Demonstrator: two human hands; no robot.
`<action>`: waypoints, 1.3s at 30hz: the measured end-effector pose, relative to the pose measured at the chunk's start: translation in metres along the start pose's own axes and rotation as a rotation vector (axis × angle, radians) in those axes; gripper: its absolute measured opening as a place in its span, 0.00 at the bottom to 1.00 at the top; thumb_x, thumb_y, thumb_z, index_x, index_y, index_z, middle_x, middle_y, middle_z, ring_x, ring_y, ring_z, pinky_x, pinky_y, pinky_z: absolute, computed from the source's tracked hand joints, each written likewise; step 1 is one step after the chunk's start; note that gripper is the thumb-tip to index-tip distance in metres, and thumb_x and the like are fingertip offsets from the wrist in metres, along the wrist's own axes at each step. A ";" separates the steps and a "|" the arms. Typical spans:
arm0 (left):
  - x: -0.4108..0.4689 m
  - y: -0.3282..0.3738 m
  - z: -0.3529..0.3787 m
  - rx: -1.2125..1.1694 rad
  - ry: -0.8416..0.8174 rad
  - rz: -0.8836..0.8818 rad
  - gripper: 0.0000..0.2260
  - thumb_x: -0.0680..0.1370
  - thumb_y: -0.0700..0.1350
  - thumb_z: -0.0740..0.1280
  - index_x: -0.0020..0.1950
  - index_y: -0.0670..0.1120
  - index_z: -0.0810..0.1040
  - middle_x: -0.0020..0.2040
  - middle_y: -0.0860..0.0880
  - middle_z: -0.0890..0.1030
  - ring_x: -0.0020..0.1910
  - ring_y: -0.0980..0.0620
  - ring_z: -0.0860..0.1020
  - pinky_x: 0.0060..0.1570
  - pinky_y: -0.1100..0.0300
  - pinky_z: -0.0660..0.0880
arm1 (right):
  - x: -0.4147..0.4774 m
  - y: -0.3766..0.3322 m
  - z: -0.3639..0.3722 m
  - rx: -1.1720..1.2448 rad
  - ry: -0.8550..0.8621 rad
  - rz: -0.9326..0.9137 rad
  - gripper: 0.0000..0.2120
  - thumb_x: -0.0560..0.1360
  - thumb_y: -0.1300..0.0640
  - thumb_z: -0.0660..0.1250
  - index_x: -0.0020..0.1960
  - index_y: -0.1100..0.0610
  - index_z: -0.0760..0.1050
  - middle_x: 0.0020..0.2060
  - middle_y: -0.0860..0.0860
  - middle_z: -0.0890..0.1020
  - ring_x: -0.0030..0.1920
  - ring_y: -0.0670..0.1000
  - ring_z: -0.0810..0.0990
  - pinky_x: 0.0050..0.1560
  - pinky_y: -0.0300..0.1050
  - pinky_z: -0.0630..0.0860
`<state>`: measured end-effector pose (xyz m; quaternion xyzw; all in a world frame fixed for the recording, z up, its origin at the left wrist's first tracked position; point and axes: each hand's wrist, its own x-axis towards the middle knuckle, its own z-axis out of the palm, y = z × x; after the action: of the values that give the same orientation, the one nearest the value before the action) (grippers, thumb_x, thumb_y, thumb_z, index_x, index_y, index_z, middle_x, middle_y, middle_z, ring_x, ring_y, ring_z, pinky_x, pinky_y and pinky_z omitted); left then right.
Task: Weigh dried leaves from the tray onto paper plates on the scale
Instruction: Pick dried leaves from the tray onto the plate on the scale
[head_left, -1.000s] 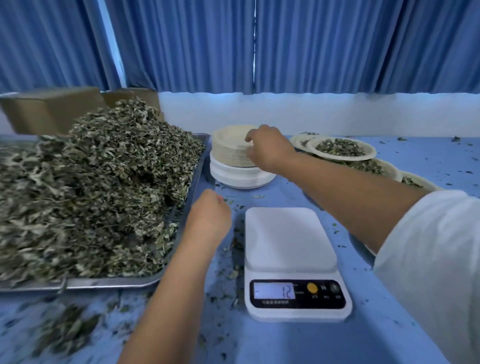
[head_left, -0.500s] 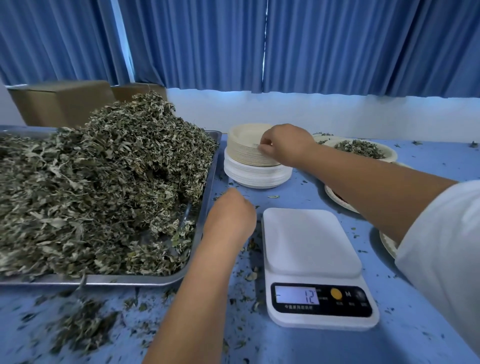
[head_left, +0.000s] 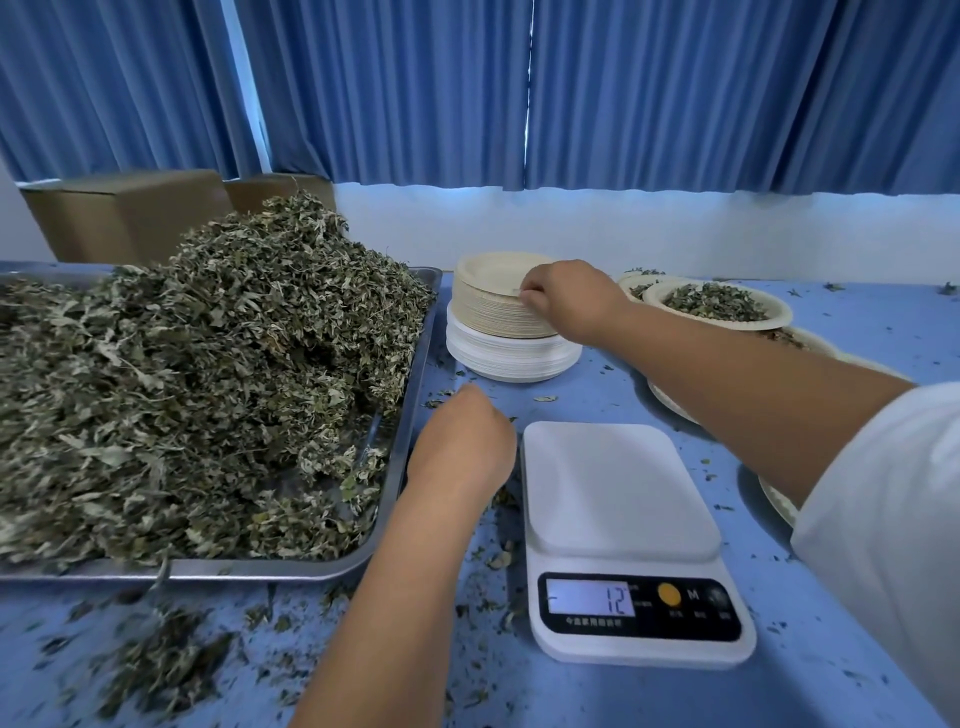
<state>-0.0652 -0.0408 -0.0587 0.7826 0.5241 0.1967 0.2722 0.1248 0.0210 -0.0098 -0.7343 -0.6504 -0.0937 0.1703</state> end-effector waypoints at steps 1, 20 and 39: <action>0.000 0.000 0.000 0.003 -0.001 -0.006 0.12 0.81 0.40 0.54 0.62 0.41 0.71 0.55 0.44 0.77 0.47 0.47 0.72 0.44 0.58 0.68 | 0.000 0.000 0.002 0.025 -0.001 0.009 0.12 0.81 0.55 0.57 0.55 0.58 0.77 0.51 0.53 0.81 0.50 0.53 0.75 0.45 0.45 0.69; 0.006 -0.001 -0.002 -0.786 0.159 -0.187 0.15 0.78 0.37 0.54 0.41 0.48 0.78 0.22 0.53 0.64 0.19 0.55 0.58 0.23 0.64 0.54 | -0.143 0.009 -0.025 0.349 0.286 -0.066 0.10 0.80 0.60 0.62 0.59 0.62 0.77 0.53 0.53 0.80 0.63 0.51 0.74 0.57 0.36 0.65; -0.008 -0.005 0.004 -0.372 0.177 -0.024 0.21 0.78 0.57 0.60 0.31 0.45 0.64 0.29 0.48 0.64 0.28 0.50 0.62 0.32 0.58 0.59 | -0.238 0.036 -0.015 0.437 0.214 -0.350 0.12 0.74 0.48 0.67 0.52 0.54 0.80 0.50 0.45 0.80 0.59 0.44 0.76 0.61 0.38 0.70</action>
<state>-0.0694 -0.0474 -0.0652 0.6923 0.5098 0.3549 0.3673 0.1293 -0.2079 -0.0865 -0.5430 -0.7501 -0.0563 0.3732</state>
